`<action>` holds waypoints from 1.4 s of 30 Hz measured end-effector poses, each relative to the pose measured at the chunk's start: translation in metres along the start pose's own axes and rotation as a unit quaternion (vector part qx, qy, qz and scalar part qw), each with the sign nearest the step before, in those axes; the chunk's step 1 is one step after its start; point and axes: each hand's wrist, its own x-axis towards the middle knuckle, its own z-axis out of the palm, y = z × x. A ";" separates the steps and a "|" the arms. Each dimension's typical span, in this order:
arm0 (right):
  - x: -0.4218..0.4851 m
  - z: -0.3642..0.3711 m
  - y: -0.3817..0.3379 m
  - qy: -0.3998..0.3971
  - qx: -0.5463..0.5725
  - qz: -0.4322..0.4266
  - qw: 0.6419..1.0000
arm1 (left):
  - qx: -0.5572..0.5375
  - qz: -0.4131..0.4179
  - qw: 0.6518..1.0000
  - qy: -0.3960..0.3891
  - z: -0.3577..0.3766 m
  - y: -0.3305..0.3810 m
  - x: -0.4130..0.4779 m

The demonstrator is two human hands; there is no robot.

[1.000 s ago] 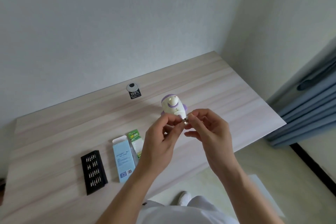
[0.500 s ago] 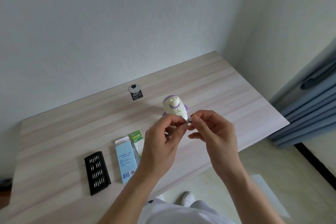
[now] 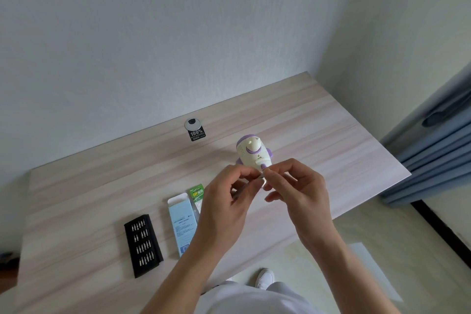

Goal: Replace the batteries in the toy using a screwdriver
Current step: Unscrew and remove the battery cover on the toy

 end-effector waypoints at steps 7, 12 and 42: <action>-0.004 0.016 0.007 0.017 -0.023 0.012 1.000 | -0.030 -0.017 0.999 -0.008 -0.010 -0.013 0.001; -0.004 0.025 0.011 -0.002 -0.064 0.010 0.998 | -0.041 -0.007 0.999 -0.005 -0.019 -0.028 0.004; 0.115 -0.062 0.057 -0.039 -0.037 0.130 0.990 | -0.309 -0.261 0.911 0.079 0.092 -0.071 0.083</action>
